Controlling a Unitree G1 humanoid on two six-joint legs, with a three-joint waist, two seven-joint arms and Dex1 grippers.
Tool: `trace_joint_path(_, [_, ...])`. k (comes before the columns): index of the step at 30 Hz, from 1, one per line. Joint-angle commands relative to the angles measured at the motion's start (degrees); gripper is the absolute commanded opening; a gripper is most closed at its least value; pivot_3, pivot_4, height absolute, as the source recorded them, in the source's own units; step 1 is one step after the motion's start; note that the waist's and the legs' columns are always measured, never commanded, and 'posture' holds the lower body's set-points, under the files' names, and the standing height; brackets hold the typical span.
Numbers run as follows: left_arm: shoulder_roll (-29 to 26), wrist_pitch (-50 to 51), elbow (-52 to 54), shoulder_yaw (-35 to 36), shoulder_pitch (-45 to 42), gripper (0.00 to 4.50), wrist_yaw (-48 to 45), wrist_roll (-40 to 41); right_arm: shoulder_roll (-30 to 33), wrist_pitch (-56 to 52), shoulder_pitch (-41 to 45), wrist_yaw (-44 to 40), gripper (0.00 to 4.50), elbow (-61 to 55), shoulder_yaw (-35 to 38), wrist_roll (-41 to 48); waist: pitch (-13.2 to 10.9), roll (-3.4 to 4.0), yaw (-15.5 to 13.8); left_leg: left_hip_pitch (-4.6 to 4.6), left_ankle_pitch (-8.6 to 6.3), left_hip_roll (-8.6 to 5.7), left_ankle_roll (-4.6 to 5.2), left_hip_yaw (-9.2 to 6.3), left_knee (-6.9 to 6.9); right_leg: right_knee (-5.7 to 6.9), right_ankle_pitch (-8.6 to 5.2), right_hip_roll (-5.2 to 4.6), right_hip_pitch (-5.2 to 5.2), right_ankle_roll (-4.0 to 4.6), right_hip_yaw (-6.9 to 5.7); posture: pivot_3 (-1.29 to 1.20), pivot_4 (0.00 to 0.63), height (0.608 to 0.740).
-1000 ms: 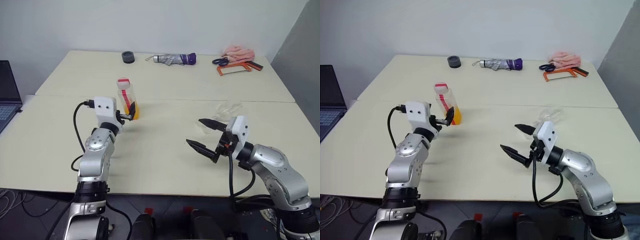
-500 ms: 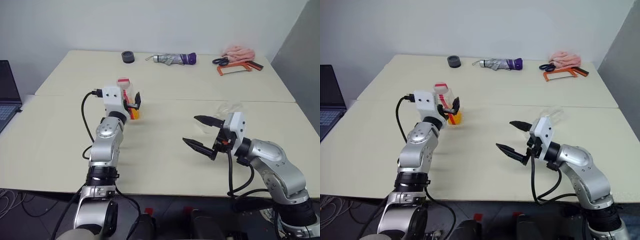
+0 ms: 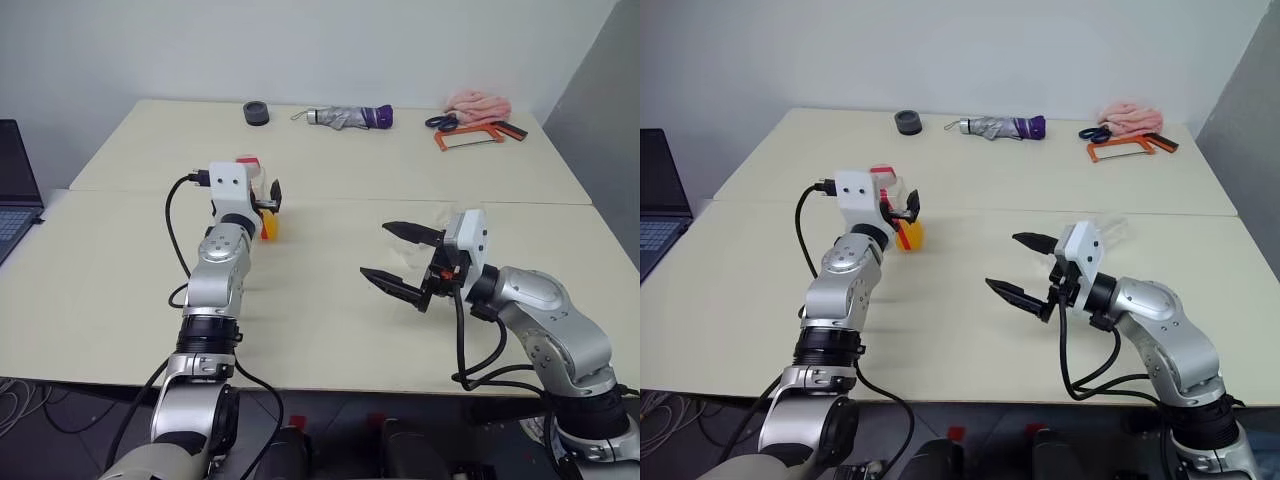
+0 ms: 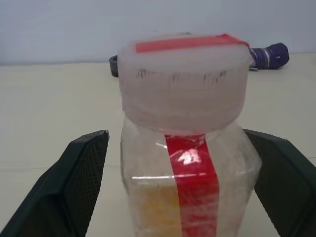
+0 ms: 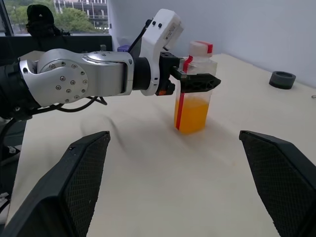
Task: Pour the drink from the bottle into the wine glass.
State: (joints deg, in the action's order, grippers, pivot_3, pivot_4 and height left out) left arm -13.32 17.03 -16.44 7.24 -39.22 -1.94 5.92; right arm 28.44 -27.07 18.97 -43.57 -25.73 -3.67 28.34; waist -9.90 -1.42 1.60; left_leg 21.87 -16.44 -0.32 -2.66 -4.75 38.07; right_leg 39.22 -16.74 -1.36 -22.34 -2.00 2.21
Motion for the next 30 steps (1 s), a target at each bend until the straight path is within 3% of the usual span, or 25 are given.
trace_joint_path(1, [-0.63, -0.27, -0.17, 0.56, -2.12, 4.48, 0.07, -0.46, -0.38, -0.55, 1.37, 0.25, 4.5, -1.61, 0.11, 1.21, 0.0, 0.0, 0.0, 0.0, 0.0, 0.0, 0.0, 0.0, 0.0, -0.01, 0.0, 0.0, 0.0, 0.0, 0.0, 0.0, 0.15, 0.74])
trace_joint_path(7, [-0.68, -0.27, -0.96, 0.41, -2.74, 4.48, -0.02, -0.43, -0.72, -0.99, 1.84, 0.37, 4.5, -1.62, 0.1, 0.95, 0.0, 0.0, 0.0, 0.02, 0.0, 0.0, 0.0, 0.0, -0.02, -0.06, 0.01, -0.01, 0.0, -0.01, 0.0, 0.0, 0.15, 0.74])
trace_joint_path(14, [-0.56, -0.5, -0.96, 0.16, -2.9, 2.35, -0.54, -0.27, -1.05, -0.96, 2.02, 0.58, 4.5, -1.61, 0.16, 0.74, 0.0, 0.0, 0.0, 0.03, 0.0, 0.0, -0.01, 0.0, -0.03, -0.09, 0.01, -0.02, 0.0, -0.02, 0.0, 0.0, 0.15, 0.74])
trace_joint_path(16, [-0.54, -0.48, -0.73, 0.06, -2.8, 1.94, -0.71, -0.26, -1.09, -0.94, 1.95, 0.58, 4.5, -1.68, 0.18, 0.71, 0.0, 0.0, 0.0, 0.03, 0.0, 0.0, -0.01, 0.0, -0.03, -0.1, 0.01, -0.02, 0.0, -0.02, 0.0, 0.0, 0.15, 0.74])
trace_joint_path(23, [-0.41, -1.45, 1.52, -0.18, -1.25, 1.87, -3.77, 0.97, -1.14, -0.81, 1.66, 0.61, 4.5, -2.05, 0.24, 0.73, 0.0, 0.0, 0.0, 0.04, 0.0, 0.0, -0.01, 0.0, -0.03, -0.11, 0.01, -0.04, 0.0, -0.02, 0.0, 0.0, 0.15, 0.74])
trace_joint_path(30, [-1.62, -1.2, 7.13, -1.01, 2.82, 1.87, -15.32, 6.17, -1.01, -0.36, 0.56, 1.48, 4.5, -2.57, 1.23, 0.44, 0.0, 0.0, 0.01, 0.05, 0.1, 0.01, -0.18, 0.01, -0.06, -0.14, 0.01, -0.06, 0.0, -0.02, 0.01, 0.0, 0.15, 0.74])
